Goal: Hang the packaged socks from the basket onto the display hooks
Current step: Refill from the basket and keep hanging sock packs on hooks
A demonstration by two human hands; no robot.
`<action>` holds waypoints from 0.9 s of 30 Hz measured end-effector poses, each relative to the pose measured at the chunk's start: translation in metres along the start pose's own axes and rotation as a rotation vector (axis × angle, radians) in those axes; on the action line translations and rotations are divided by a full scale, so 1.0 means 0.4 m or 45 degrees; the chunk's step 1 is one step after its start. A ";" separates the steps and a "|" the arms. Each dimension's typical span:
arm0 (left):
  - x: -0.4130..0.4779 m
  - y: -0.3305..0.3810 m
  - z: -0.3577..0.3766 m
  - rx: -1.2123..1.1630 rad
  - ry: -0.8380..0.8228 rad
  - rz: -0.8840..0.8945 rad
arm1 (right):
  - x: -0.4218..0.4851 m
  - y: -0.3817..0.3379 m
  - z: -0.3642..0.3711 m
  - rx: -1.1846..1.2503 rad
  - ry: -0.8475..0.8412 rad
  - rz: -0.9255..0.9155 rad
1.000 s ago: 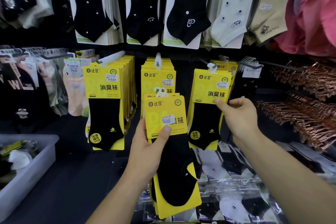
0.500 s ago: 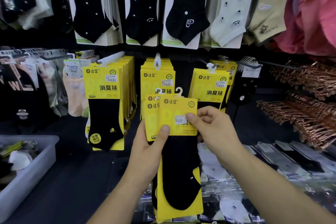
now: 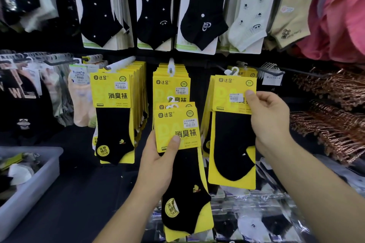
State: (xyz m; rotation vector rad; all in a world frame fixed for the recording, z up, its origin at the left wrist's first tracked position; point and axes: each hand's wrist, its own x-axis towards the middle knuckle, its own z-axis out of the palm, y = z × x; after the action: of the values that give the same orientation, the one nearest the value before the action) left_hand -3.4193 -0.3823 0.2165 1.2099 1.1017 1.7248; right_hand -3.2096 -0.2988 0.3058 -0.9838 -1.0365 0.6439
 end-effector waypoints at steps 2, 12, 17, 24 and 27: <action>0.000 0.000 0.002 -0.001 -0.001 -0.003 | 0.009 0.007 -0.001 -0.016 -0.011 0.019; -0.001 0.001 0.002 -0.001 -0.010 -0.029 | 0.030 0.056 -0.008 -0.237 -0.026 0.111; -0.001 0.001 0.003 -0.007 -0.019 -0.023 | -0.020 0.056 -0.015 -0.389 -0.013 0.009; -0.006 0.008 0.020 0.033 -0.041 0.048 | -0.174 0.048 0.038 -0.356 -0.676 0.069; -0.011 0.008 0.023 -0.054 -0.089 0.003 | -0.181 0.049 0.040 -0.315 -0.648 0.079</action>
State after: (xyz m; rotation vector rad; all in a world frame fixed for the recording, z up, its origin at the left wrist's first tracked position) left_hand -3.4096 -0.3853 0.2197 1.2362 1.0183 1.6862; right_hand -3.2530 -0.3442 0.2618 -1.0958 -1.5666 0.8574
